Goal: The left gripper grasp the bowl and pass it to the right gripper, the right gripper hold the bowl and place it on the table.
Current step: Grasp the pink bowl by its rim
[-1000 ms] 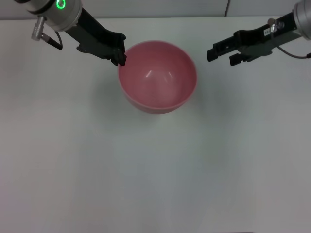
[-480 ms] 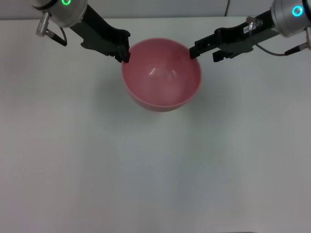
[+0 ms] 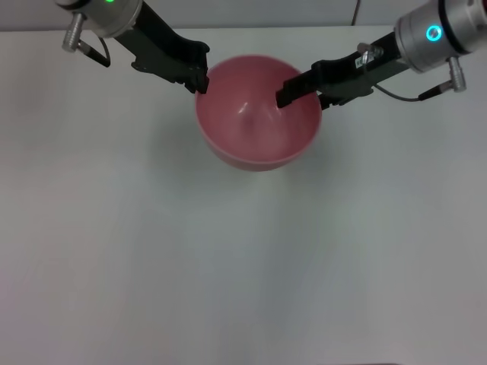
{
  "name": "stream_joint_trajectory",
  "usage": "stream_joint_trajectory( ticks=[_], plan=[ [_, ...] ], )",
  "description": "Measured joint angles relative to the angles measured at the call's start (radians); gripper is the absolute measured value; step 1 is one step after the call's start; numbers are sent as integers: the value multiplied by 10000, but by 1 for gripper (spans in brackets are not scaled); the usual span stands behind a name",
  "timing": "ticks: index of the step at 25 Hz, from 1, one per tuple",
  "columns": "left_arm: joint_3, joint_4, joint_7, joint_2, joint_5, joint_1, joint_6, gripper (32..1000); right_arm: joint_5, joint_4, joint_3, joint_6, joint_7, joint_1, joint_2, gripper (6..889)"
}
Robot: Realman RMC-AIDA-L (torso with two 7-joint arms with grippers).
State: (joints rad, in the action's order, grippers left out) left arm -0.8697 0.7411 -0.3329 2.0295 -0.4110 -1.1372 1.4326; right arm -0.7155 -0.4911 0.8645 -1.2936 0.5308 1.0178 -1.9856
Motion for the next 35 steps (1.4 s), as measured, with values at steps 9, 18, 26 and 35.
stream_joint_trajectory(
  ticks=[9,18,26,35],
  plan=[
    [2,-22,1,0,4,-2,-29,65,20,206,454,267,-68,174,-205,820],
    [7,-33,13,-1,-10,5,-30,64,39,226,526,299,-130,176,-236,805],
    [3,-34,16,-1,-44,6,-34,64,52,318,1152,747,-392,176,-239,784],
    [53,-33,16,0,-72,18,-46,64,53,338,1145,852,-455,171,-246,759]
  ],
)
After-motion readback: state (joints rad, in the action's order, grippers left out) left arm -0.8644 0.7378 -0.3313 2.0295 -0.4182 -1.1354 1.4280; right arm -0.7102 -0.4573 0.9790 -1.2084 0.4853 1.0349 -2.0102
